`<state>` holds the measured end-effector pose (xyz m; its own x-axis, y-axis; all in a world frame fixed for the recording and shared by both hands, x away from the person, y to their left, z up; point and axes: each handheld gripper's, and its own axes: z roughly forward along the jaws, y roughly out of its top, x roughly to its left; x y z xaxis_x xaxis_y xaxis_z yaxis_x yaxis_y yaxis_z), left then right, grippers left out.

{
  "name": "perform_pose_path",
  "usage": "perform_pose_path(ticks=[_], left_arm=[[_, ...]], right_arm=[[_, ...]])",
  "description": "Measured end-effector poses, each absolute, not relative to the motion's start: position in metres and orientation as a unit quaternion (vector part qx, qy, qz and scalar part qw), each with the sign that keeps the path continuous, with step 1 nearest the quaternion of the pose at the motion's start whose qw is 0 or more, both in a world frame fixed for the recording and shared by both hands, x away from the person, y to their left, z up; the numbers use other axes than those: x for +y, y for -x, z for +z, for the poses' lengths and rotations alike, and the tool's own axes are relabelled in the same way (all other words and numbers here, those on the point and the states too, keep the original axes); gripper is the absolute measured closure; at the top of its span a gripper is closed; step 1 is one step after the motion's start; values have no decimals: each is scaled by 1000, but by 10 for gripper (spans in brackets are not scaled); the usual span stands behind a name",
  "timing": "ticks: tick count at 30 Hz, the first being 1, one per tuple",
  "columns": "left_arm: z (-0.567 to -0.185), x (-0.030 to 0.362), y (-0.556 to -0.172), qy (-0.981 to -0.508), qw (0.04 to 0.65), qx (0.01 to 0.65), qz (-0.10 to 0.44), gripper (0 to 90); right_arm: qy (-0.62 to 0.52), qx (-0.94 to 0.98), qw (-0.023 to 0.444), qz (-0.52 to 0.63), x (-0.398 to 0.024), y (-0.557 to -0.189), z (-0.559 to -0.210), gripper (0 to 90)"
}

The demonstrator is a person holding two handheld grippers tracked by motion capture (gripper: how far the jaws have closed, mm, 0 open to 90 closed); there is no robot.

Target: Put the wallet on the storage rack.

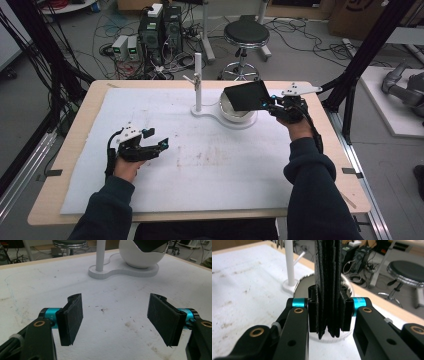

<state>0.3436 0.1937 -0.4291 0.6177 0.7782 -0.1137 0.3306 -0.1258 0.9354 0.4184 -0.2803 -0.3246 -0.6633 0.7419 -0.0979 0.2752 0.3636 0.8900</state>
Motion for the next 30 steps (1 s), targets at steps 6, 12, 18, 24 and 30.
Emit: perform_pose_path(ticks=[6, 12, 18, 24, 30], left_arm=[[-429, 194, -343, -719, 539, 385, 209, 286], [-429, 195, -344, -720, 540, 384, 208, 286], [-428, 196, -343, -717, 541, 386, 209, 286], [-428, 196, -343, -716, 541, 387, 210, 286], [-428, 196, -343, -716, 542, 387, 210, 286]], right_arm=[[-304, 801, 273, 438, -270, -425, -305, 766], [-240, 840, 315, 371, -249, -434, -286, 765], [-192, 862, 340, 323, -231, -440, -284, 761], [-160, 875, 339, 307, -219, -441, -293, 756], [-154, 882, 291, 336, -209, -436, -306, 689]])
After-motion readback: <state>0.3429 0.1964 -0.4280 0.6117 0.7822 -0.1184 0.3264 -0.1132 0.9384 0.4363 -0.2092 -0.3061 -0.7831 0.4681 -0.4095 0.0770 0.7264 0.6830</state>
